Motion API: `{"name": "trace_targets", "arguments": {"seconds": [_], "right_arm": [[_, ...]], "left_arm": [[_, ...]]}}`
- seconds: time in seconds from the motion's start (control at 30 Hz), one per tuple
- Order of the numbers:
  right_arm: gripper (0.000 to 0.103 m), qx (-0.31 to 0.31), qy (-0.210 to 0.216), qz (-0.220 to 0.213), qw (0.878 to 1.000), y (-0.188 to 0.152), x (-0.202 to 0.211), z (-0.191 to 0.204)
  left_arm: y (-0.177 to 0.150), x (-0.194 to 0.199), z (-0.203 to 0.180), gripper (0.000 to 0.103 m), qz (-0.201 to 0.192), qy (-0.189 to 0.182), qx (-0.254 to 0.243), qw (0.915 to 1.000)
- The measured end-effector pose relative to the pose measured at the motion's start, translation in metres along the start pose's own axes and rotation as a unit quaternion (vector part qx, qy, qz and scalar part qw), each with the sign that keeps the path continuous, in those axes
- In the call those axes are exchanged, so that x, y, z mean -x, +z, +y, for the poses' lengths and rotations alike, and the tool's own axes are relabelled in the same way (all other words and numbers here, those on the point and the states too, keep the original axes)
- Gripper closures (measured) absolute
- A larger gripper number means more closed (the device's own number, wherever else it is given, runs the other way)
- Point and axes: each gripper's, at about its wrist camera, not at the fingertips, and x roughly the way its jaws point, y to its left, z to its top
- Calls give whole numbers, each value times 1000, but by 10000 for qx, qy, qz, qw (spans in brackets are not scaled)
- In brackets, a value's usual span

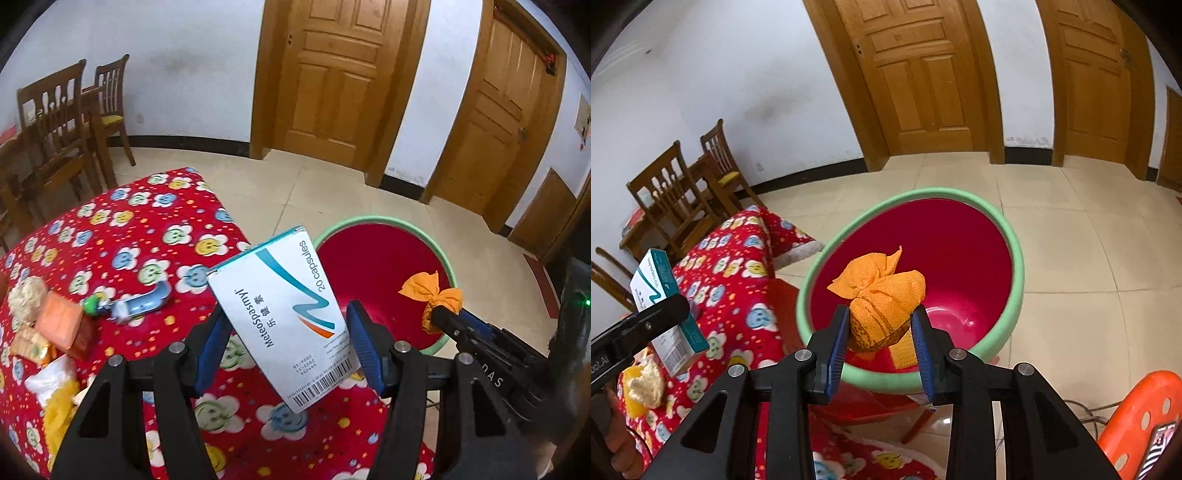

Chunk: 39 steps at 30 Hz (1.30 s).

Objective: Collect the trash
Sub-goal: 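Carry the medicine box and orange bundle over the red bucket with both grippers, then open the left gripper dropping the box while the right gripper drops the orange bundle into the bucket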

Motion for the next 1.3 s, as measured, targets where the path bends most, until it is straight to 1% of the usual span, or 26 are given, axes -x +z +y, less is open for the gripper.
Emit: {"name": "trace_targets", "arguments": {"seconds": [0.03,0.27,0.4,0.5,0.93,1.07,1.13,1.23,1.3], "right_arm": [[65,-29,-7,9,10000,0,-1,-3],[64,-170,-8,1,9999,3,-2,-18],[61,-213,-30,-13,9998,6,-2,-22],[56,-292,-78,-38,9995,6,0,-27],[55,-569,-273,-198,9978,-1,22,-51],[55,-659,-310,-233,9971,-1,25,-59],[55,-688,-315,-240,9968,0,25,-59],[55,-704,-306,-252,9967,-1,27,-59],[55,-704,-297,-254,9968,-1,28,-58]], "left_arm": [[1,-3,-2,40,19,-8,-12,10000],[6,-16,-14,40,71,-59,-134,9999],[8,-22,-21,40,110,-85,-197,9997],[8,-27,-26,40,145,-112,-257,9995],[10,-68,-56,40,393,-227,-584,9973],[13,-78,-63,40,490,-328,-649,9961],[14,-80,-65,38,523,-354,-663,9958],[16,-79,-66,29,542,-381,-604,9960],[17,-77,-66,29,506,-381,-578,9963]]}}
